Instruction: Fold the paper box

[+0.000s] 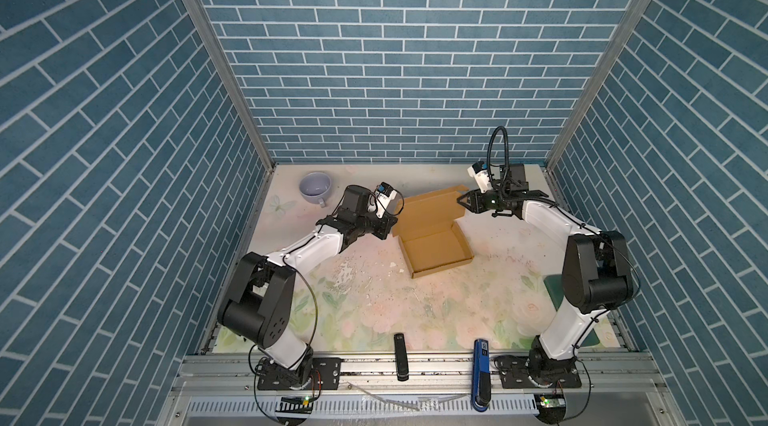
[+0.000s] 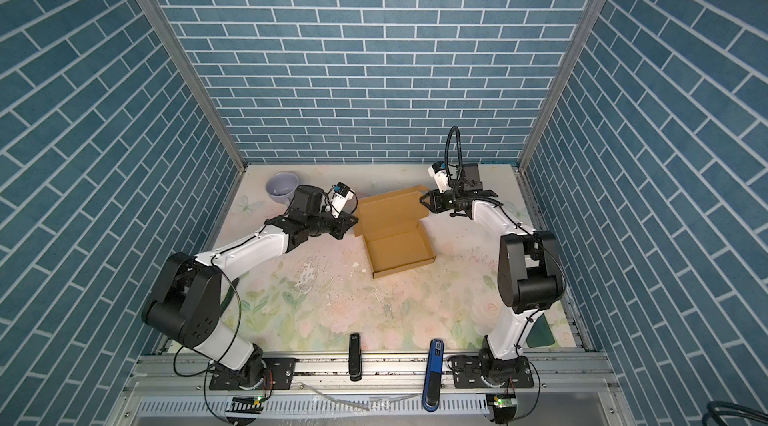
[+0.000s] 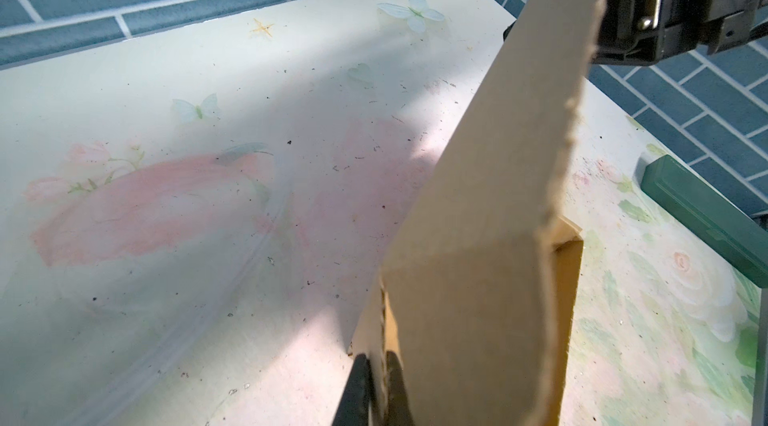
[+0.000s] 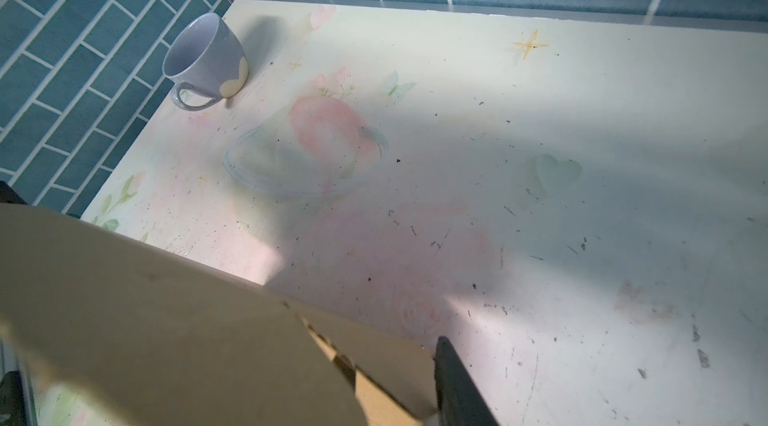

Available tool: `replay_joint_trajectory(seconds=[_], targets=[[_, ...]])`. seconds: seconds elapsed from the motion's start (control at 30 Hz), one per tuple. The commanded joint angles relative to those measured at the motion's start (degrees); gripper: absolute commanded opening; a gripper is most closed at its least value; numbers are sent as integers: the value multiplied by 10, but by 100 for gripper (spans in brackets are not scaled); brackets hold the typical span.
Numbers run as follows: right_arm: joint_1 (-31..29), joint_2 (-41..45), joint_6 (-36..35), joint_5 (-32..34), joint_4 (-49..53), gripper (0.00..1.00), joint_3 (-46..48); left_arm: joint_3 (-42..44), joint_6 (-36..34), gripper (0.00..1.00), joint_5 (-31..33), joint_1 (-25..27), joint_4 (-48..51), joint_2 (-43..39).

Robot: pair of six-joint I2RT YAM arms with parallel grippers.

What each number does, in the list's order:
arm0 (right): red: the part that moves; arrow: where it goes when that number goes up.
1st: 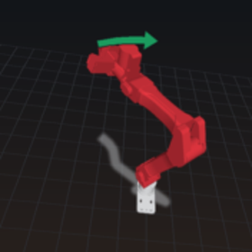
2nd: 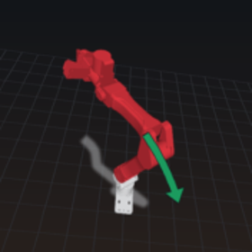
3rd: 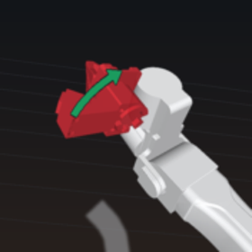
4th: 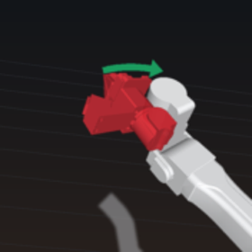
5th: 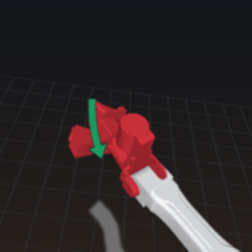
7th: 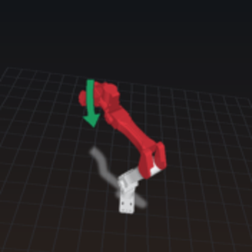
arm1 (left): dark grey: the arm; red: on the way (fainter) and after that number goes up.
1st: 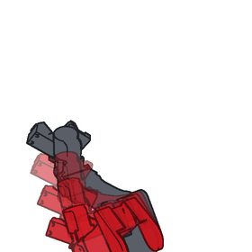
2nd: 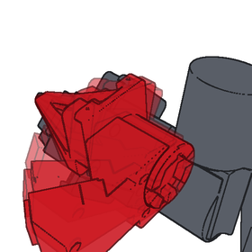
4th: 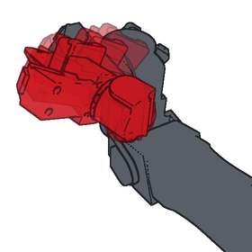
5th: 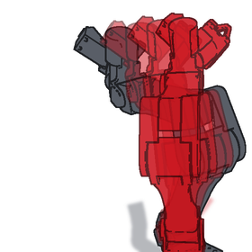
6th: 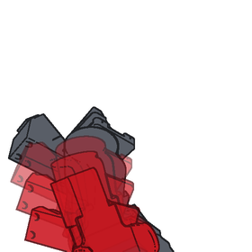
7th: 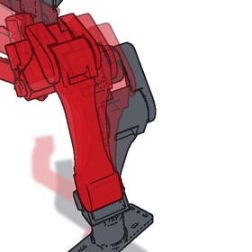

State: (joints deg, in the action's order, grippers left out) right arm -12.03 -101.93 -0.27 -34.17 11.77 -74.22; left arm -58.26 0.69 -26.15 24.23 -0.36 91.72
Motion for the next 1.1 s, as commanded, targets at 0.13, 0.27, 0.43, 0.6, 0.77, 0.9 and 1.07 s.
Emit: replay_joint_trajectory(seconds=[0.13, 0.27, 0.43, 0.6, 0.77, 0.9, 1.07], targets=[[-11, 27, -10, -6, 7, 26, -3, -21, 13, 11, 10, -3, -13, 16], [-22, 38, -10, -1, 13, 23, 7, -26, 21, 13, 12, -3, -14, 20], [-37, 53, -11, 14, 20, 19, 17, -39, 26, 18, 26, -3, 5, 22], [-48, 71, -14, 31, 24, 15, 33, -51, 26, 20, 36, -3, 25, 19], [-51, 88, -12, 40, 27, 16, 47, -62, 26, 20, 47, -3, 45, 15], [-56, 95, -8, 55, 33, 16, 50, -69, 29, 19, 49, -3, 53, 17], [-76, 103, -6, 93, 43, 13, 59, -80, 46, 16, 58, -3, 57, 20]])
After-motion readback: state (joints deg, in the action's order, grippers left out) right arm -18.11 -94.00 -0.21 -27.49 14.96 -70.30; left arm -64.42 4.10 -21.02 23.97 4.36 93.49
